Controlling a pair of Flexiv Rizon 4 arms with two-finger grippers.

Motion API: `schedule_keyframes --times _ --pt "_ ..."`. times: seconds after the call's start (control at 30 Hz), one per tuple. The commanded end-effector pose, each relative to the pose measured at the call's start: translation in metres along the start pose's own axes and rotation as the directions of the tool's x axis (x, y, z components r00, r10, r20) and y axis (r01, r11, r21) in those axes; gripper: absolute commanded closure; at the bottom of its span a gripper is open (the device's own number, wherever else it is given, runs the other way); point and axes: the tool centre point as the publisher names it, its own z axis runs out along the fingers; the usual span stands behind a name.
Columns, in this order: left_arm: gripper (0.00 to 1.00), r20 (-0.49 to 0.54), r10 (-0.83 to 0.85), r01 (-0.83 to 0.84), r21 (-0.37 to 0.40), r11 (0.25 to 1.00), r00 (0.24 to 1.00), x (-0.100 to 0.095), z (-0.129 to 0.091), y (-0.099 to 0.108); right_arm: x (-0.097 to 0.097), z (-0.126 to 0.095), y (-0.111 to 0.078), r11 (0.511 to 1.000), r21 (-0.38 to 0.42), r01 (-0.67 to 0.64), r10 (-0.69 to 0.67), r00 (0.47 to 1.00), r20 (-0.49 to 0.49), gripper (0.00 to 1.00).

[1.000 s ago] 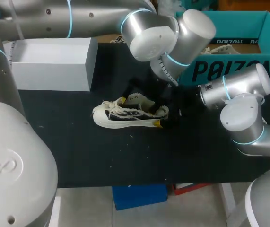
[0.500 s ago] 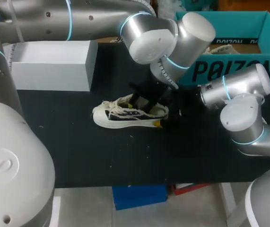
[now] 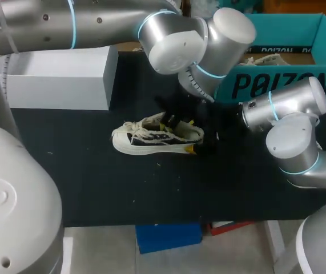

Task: Take the shoe out of the shoebox, open the shoe tongue, remove and reinsert the insole, then place the shoe into the shoebox

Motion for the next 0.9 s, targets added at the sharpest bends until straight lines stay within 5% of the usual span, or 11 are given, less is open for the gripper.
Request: schedule_keyframes --times 0.03,0.6,0.9 --pt "1.0 -0.044 -0.007 0.008 0.029 1.0 0.999 -0.014 -0.008 0.006 0.001 0.003 0.0 1.0 0.003 -0.002 0.002 1.0 0.0 1.0" --pt "1.0 -0.306 -0.079 0.132 0.156 0.979 0.949 -0.057 -0.03 0.009 0.001 0.003 0.0 1.0 0.003 -0.002 0.002 1.0 0.0 1.0" --pt "1.0 -0.397 -0.076 0.166 0.196 0.966 0.915 -0.071 -0.023 0.016 0.001 0.003 0.0 1.0 0.003 -0.002 0.002 1.0 0.0 1.0"
